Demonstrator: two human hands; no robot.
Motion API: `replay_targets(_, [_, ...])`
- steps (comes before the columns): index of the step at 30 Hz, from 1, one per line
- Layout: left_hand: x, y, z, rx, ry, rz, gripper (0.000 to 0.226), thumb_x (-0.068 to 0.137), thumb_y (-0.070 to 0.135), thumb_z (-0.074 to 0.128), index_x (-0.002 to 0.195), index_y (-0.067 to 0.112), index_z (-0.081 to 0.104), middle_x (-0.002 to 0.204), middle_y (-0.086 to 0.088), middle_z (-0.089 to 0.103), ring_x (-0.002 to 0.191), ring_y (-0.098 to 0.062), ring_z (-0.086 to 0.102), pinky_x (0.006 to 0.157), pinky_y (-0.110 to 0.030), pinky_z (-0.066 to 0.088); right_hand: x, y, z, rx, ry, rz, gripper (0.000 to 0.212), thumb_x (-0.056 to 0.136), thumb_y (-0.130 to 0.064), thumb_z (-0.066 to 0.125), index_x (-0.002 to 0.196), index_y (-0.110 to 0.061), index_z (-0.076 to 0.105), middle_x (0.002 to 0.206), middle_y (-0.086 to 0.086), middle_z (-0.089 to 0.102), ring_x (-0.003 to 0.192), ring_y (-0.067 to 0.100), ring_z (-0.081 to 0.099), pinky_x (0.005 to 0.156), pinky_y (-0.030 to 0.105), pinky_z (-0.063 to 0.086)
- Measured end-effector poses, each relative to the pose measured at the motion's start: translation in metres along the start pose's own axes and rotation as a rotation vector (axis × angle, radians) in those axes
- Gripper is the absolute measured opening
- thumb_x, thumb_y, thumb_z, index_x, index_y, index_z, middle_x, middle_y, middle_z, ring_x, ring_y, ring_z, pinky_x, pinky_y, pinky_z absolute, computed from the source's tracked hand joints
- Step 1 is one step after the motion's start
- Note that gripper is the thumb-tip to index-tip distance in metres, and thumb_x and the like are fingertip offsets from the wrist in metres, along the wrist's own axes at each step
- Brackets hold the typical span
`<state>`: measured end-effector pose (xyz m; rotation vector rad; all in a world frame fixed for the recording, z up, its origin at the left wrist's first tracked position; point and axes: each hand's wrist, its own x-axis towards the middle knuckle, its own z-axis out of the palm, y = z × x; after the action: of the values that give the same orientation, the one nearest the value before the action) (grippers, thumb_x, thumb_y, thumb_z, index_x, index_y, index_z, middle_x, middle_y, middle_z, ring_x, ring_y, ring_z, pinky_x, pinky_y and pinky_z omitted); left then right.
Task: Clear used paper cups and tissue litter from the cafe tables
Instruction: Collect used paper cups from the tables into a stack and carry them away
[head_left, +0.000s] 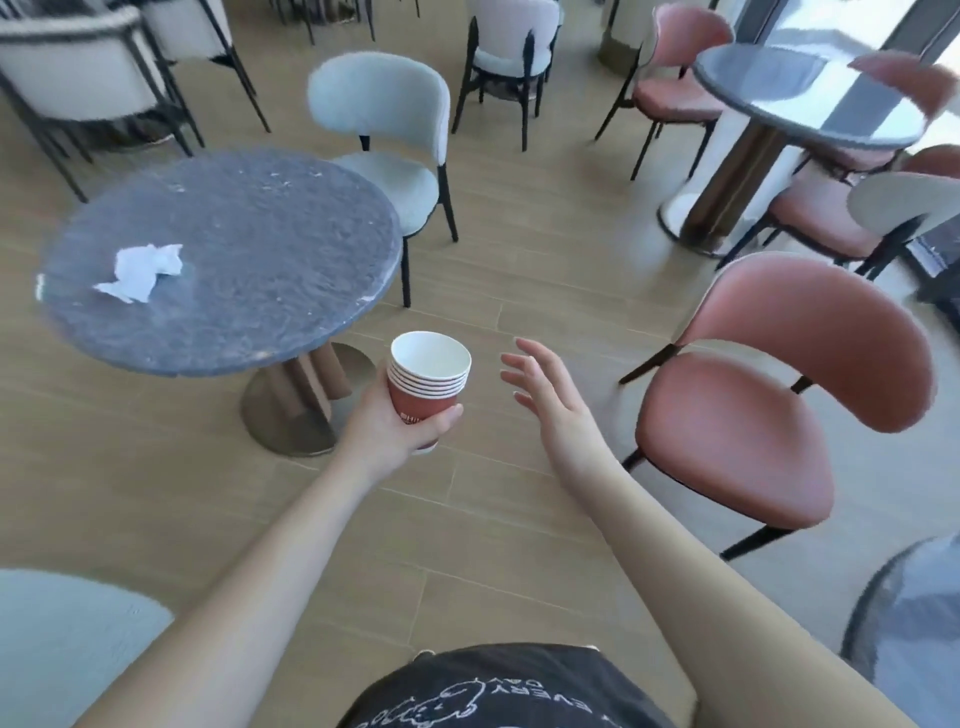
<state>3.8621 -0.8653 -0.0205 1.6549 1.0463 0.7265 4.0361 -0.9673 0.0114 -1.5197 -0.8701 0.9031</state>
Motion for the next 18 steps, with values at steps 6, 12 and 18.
replay_targets(6, [0.004, -0.017, -0.039, -0.047, 0.177, -0.077, 0.063, 0.07, 0.017, 0.095, 0.11, 0.044, 0.054, 0.101, 0.025, 0.07, 0.087, 0.02, 0.063, 0.057, -0.002, 0.048, 0.055, -0.006, 0.046, 0.012, -0.17, -0.032, 0.046, 0.1, -0.06, 0.025, 0.131, -0.043, 0.054, 0.13, -0.011, 0.065, 0.121, 0.004, 0.061, 0.11, 0.038, 0.044])
replay_targets(12, [0.015, -0.01, -0.065, -0.08, 0.375, -0.12, 0.072, 0.062, 0.03, 0.091, 0.126, 0.024, 0.059, 0.116, 0.01, 0.07, 0.094, 0.011, 0.067, 0.062, -0.006, 0.051, 0.1, -0.02, 0.09, 0.001, -0.402, -0.104, 0.056, 0.1, -0.063, 0.022, 0.139, -0.036, 0.05, 0.131, -0.009, 0.064, 0.123, 0.004, 0.059, 0.108, 0.034, 0.044])
replay_targets(18, [0.013, -0.011, -0.094, -0.011, 0.539, -0.198, 0.07, 0.059, 0.034, 0.092, 0.12, 0.028, 0.059, 0.115, 0.01, 0.07, 0.096, 0.006, 0.066, 0.075, -0.009, 0.05, 0.13, -0.026, 0.124, 0.033, -0.599, -0.12, 0.058, 0.102, -0.049, 0.017, 0.145, -0.022, 0.045, 0.135, 0.0, 0.06, 0.128, 0.012, 0.056, 0.111, 0.031, 0.042])
